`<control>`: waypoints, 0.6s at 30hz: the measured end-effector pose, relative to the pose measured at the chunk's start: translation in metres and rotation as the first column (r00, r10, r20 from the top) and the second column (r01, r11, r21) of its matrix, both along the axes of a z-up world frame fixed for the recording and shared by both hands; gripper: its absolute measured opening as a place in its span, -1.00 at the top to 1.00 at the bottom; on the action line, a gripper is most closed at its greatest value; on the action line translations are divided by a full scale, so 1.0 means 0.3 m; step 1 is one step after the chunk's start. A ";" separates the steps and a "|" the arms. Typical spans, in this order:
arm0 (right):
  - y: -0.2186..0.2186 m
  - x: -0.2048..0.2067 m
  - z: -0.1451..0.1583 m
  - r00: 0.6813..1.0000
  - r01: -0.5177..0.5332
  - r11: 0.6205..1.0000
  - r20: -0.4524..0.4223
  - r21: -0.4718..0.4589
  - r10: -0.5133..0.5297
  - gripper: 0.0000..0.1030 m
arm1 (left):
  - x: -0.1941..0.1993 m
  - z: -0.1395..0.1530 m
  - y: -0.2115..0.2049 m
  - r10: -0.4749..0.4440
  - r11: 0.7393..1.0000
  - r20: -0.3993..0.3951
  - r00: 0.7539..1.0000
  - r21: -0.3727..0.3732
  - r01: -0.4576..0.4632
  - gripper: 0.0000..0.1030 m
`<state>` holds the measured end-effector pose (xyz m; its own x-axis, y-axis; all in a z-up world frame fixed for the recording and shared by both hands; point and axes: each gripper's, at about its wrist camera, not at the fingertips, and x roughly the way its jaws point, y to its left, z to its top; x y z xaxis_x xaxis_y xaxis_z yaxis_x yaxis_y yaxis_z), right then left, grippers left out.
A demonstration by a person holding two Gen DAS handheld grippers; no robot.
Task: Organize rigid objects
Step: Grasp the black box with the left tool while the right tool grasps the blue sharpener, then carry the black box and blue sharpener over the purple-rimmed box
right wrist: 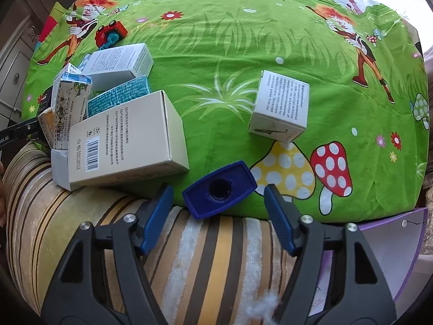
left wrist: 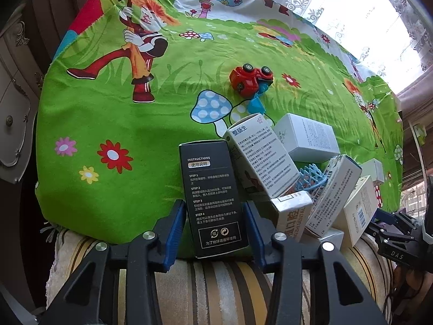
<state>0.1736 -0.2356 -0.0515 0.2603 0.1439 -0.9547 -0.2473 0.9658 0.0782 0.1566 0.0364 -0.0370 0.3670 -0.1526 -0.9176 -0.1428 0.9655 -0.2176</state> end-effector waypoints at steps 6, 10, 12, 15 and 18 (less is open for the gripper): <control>-0.025 -0.005 0.002 1.000 0.028 0.999 0.005 0.029 -0.029 -0.09 | -0.016 0.016 0.006 0.001 1.000 0.022 1.000 -0.002 -0.001 0.15; -0.046 -0.018 0.017 0.998 0.054 0.997 0.028 0.049 -0.056 -0.09 | -0.031 0.033 0.022 0.016 1.000 0.039 0.999 -0.006 -0.015 0.15; -0.058 -0.028 0.027 0.997 0.061 0.997 0.040 0.056 -0.063 -0.09 | -0.034 0.035 0.026 0.021 1.000 0.041 0.999 -0.008 -0.021 0.15; -0.067 -0.037 0.045 0.996 0.060 0.997 0.061 0.055 -0.063 -0.09 | -0.041 0.043 0.028 0.023 1.000 0.048 0.999 -0.007 -0.022 0.15; -0.062 -0.039 0.059 0.994 0.061 0.997 0.083 0.051 -0.065 -0.09 | -0.049 0.055 0.030 0.028 1.000 0.057 0.998 -0.004 -0.027 0.15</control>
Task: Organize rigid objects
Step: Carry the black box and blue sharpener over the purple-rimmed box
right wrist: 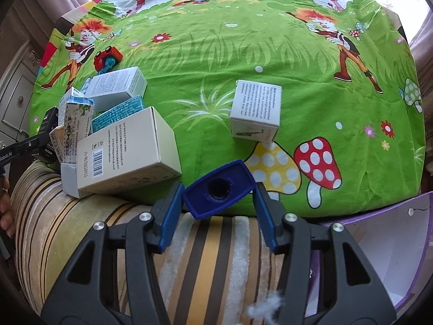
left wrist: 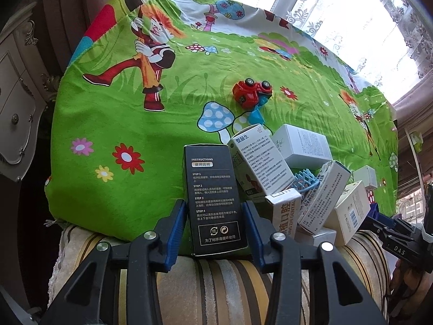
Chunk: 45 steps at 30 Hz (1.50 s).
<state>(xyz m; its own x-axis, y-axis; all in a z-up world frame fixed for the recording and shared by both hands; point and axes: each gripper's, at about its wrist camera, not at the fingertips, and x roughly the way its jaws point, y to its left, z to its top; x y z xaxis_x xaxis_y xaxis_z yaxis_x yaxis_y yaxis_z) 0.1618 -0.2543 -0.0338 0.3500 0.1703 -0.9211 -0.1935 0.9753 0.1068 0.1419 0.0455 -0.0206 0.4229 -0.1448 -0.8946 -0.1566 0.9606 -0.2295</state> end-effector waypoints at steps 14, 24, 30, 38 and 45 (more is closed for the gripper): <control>-0.023 -0.062 0.086 0.997 0.008 0.999 0.079 0.032 -0.011 -0.09 | -0.047 0.109 -0.001 0.018 1.000 0.074 0.997 0.018 -0.020 0.15; -0.088 -0.132 0.145 0.992 0.031 0.998 0.121 0.061 -0.039 -0.09 | -0.077 0.232 -0.100 -0.053 0.999 0.149 0.987 0.015 0.051 0.15; -0.189 -0.189 0.186 0.985 0.082 0.994 0.148 0.072 -0.092 -0.09 | -0.076 0.266 -0.250 -0.155 0.988 0.165 0.974 0.008 0.156 0.15; -0.364 -0.262 0.203 0.967 0.182 0.980 0.167 0.073 -0.192 -0.09 | -0.083 0.283 -0.518 -0.328 0.943 0.161 0.931 -0.002 0.333 0.15; -0.512 -0.318 0.202 0.944 0.270 0.960 0.176 0.071 -0.278 -0.09 | -0.103 0.284 -0.774 -0.489 0.868 0.150 0.859 -0.013 0.497 0.15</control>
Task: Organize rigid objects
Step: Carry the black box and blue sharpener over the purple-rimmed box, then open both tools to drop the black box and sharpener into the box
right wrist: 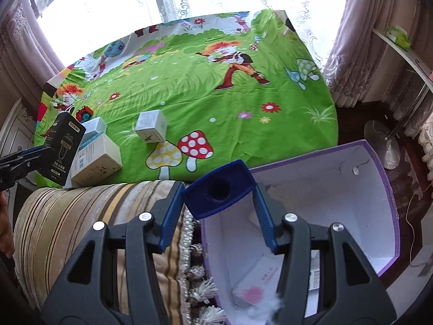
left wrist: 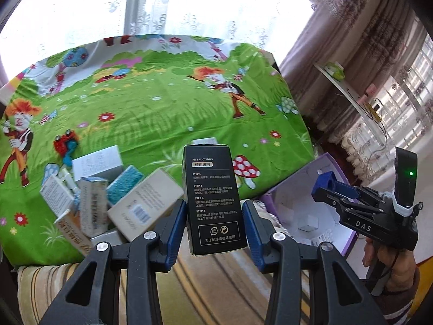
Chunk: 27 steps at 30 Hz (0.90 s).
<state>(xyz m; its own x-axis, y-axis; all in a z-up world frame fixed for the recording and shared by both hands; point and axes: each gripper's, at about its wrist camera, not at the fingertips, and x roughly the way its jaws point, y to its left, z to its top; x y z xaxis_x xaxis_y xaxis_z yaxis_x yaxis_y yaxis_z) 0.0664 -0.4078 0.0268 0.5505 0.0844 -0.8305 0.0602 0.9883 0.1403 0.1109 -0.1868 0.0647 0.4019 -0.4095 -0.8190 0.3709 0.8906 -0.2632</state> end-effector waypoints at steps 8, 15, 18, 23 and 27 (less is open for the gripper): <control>-0.145 -0.061 -0.019 0.996 0.094 0.996 -0.003 0.003 -0.094 -0.09 | -0.048 -0.018 -0.261 -0.173 0.985 -0.032 0.984 -0.014 0.173 0.15; -0.235 -0.095 -0.017 0.987 0.162 0.987 0.014 -0.002 -0.162 -0.09 | -0.089 -0.045 -0.403 -0.255 0.967 -0.075 0.964 -0.033 0.253 0.15; -0.260 -0.107 -0.008 0.983 0.184 0.983 0.027 -0.010 -0.184 -0.09 | -0.103 -0.058 -0.449 -0.279 0.960 -0.092 0.956 -0.049 0.275 0.15; -0.297 -0.123 0.014 0.972 0.227 0.974 0.060 -0.016 -0.226 -0.09 | -0.117 -0.082 -0.503 -0.309 0.950 -0.131 0.942 -0.091 0.299 0.12; -0.319 -0.129 0.022 0.966 0.250 0.968 0.064 -0.016 -0.249 -0.15 | -0.122 -0.096 -0.513 -0.310 0.950 -0.148 0.939 -0.095 0.299 -0.12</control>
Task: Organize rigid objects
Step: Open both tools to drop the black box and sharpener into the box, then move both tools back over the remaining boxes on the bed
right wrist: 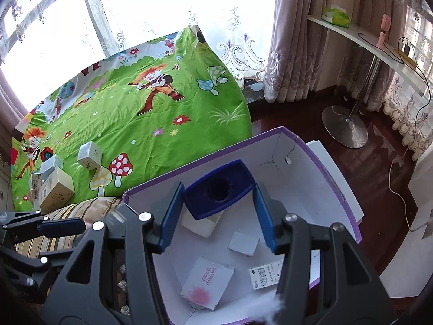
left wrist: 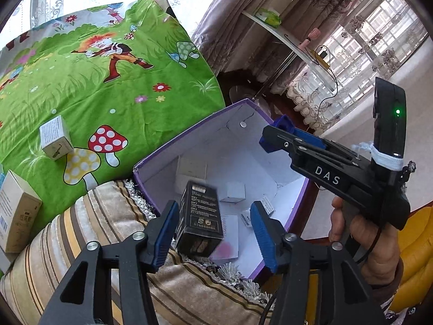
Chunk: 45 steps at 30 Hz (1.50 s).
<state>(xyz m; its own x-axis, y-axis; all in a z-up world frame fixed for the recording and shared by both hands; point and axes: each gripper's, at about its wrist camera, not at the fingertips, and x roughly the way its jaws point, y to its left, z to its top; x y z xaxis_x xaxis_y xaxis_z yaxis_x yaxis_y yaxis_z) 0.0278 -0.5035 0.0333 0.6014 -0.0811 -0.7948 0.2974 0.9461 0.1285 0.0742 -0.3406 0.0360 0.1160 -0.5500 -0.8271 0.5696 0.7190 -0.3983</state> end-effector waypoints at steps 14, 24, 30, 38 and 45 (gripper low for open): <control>0.018 -0.013 0.050 1.000 -0.005 1.000 0.030 0.000 0.005 -0.46 | 0.019 0.064 0.141 0.070 0.997 0.068 0.995 -0.044 -0.067 -0.12; 0.095 0.009 0.070 0.998 -0.054 0.999 0.029 -0.001 0.054 -0.50 | 0.051 0.062 0.340 0.184 0.982 0.092 0.979 -0.059 -0.179 -0.12; 0.175 0.038 0.074 0.994 -0.109 0.994 0.020 -0.007 0.109 -0.51 | 0.058 0.053 0.468 0.245 0.969 0.111 0.963 -0.052 -0.240 -0.12; 0.283 0.082 0.068 0.983 -0.183 0.983 0.004 -0.007 0.183 -0.52 | 0.079 0.033 0.668 0.356 0.934 0.102 0.929 -0.045 -0.353 -0.12; 0.370 0.118 0.065 0.972 -0.237 0.972 -0.006 -0.009 0.237 -0.53 | 0.088 -0.003 0.852 0.456 0.890 0.082 0.886 -0.033 -0.455 -0.12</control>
